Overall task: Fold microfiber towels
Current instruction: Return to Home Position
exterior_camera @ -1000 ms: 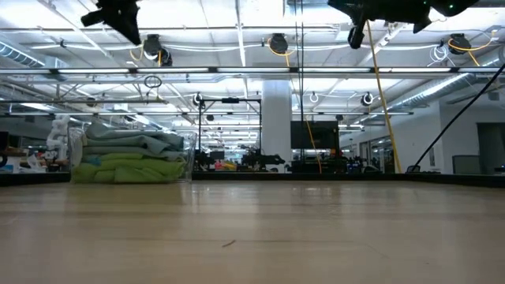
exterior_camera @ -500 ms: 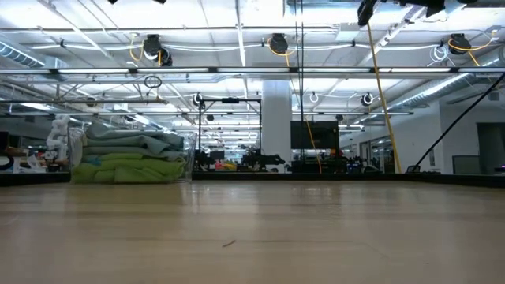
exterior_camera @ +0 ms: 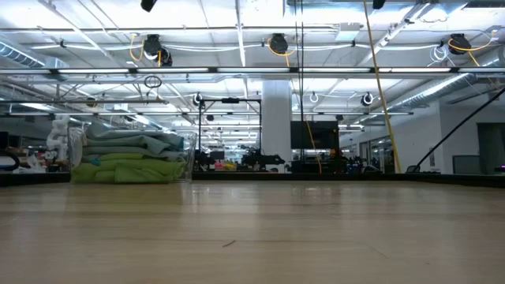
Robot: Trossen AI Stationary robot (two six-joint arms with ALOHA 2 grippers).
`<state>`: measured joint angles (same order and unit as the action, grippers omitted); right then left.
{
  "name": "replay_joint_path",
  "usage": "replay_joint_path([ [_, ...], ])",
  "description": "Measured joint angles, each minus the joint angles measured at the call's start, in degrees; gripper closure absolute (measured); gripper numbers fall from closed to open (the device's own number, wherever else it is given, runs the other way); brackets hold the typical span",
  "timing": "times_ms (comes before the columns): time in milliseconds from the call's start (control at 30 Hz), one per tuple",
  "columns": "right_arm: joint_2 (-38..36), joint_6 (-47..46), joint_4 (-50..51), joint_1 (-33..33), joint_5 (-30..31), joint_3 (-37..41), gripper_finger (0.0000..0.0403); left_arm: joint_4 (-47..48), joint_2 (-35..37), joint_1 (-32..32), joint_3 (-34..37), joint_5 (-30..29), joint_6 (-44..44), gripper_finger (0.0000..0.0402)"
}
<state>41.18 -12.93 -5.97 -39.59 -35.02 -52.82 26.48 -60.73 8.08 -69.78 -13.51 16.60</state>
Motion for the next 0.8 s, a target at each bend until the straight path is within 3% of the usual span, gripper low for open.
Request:
replay_joint_path([
  [167, -1.6, 1.9, 10.0, 5.5, 4.8, 0.0, 0.0403, -3.4, 0.7, -5.0, 5.4, 0.1, -1.6, 0.04],
  [400, -3.6, 9.3, 17.7, 14.5, 16.1, 0.0, 0.0403, 7.4, 0.7, -7.1, 5.7, -0.3, -6.0, 0.0386],
  [633, -4.0, 11.0, 21.5, 21.3, 23.5, 0.0, 0.0403, 5.7, 0.4, -8.3, 5.8, 3.2, -10.8, 0.0396],
  [800, -4.9, 13.5, 20.1, 26.0, 26.6, 3.2, 0.0403, -2.3, 2.8, -9.8, 11.6, 2.6, -8.9, 0.0399],
])
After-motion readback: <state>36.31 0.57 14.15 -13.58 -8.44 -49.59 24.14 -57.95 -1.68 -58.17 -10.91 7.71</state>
